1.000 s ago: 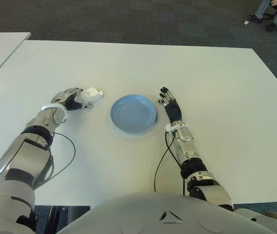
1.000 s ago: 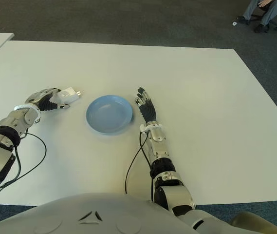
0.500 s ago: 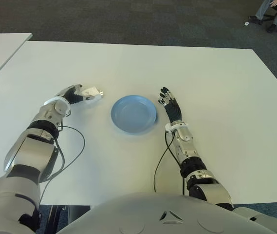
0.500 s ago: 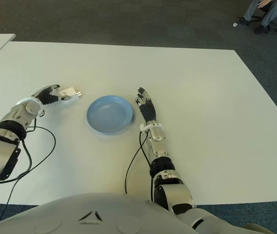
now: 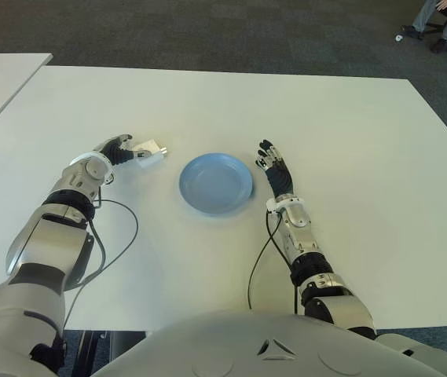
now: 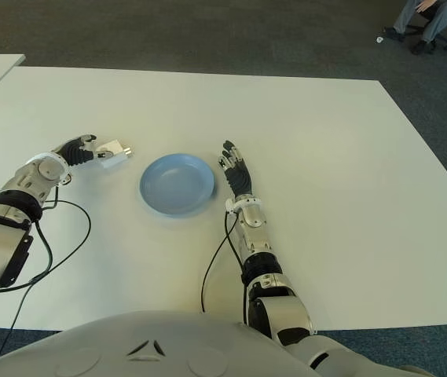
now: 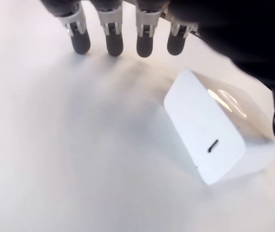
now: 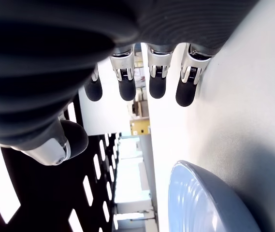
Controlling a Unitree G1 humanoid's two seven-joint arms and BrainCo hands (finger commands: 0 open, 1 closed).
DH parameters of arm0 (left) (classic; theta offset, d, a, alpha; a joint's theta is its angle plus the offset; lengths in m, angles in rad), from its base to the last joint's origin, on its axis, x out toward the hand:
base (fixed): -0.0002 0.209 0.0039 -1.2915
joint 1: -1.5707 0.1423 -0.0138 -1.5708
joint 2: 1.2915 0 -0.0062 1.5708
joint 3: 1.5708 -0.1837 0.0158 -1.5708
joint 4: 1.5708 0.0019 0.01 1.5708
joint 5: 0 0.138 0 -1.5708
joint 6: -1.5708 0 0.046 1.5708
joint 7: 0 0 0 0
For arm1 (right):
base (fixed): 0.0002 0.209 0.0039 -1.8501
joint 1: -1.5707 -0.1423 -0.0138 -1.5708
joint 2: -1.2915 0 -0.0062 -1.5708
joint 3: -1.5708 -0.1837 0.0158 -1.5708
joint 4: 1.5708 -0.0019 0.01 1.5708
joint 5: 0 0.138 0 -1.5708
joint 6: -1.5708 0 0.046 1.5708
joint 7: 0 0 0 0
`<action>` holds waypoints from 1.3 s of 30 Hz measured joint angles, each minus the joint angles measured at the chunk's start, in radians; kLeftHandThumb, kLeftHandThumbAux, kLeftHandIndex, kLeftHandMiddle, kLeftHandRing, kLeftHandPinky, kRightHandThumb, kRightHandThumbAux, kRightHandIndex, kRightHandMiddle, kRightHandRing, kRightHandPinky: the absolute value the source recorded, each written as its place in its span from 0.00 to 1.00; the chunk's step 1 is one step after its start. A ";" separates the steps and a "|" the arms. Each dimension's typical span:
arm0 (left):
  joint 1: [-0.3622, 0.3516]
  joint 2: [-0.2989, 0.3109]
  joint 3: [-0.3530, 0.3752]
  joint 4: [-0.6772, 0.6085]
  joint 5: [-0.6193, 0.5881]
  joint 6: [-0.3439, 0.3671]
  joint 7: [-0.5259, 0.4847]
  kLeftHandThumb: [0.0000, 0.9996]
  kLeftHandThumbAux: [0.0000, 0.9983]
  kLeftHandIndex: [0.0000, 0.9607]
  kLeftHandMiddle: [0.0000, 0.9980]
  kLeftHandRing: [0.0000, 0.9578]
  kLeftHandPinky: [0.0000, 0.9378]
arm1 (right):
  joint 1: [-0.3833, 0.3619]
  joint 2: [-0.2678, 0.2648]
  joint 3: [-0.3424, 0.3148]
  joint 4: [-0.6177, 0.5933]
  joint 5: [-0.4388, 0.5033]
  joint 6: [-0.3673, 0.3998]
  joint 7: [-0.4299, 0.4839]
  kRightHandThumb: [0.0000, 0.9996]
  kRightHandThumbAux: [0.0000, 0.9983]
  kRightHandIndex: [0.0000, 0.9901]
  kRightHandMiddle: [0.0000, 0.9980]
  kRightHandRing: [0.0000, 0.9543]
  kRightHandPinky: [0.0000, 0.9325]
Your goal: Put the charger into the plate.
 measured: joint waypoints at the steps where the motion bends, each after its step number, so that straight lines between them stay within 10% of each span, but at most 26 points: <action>1: -0.001 0.000 -0.001 0.000 0.001 0.001 0.000 0.07 0.38 0.00 0.00 0.00 0.00 | 0.000 0.000 0.000 0.000 0.000 0.000 0.000 0.00 0.52 0.00 0.03 0.02 0.04; 24: -0.025 -0.008 -0.183 0.001 0.184 0.051 0.090 0.03 0.32 0.00 0.12 0.13 0.11 | -0.001 0.000 0.004 0.001 -0.001 -0.004 -0.009 0.00 0.51 0.00 0.01 0.00 0.00; 39: -0.026 -0.004 -0.268 0.015 0.257 0.047 0.167 0.00 0.31 0.00 0.08 0.05 0.00 | -0.001 0.000 0.007 -0.001 -0.002 -0.004 -0.014 0.00 0.50 0.00 0.02 0.00 0.01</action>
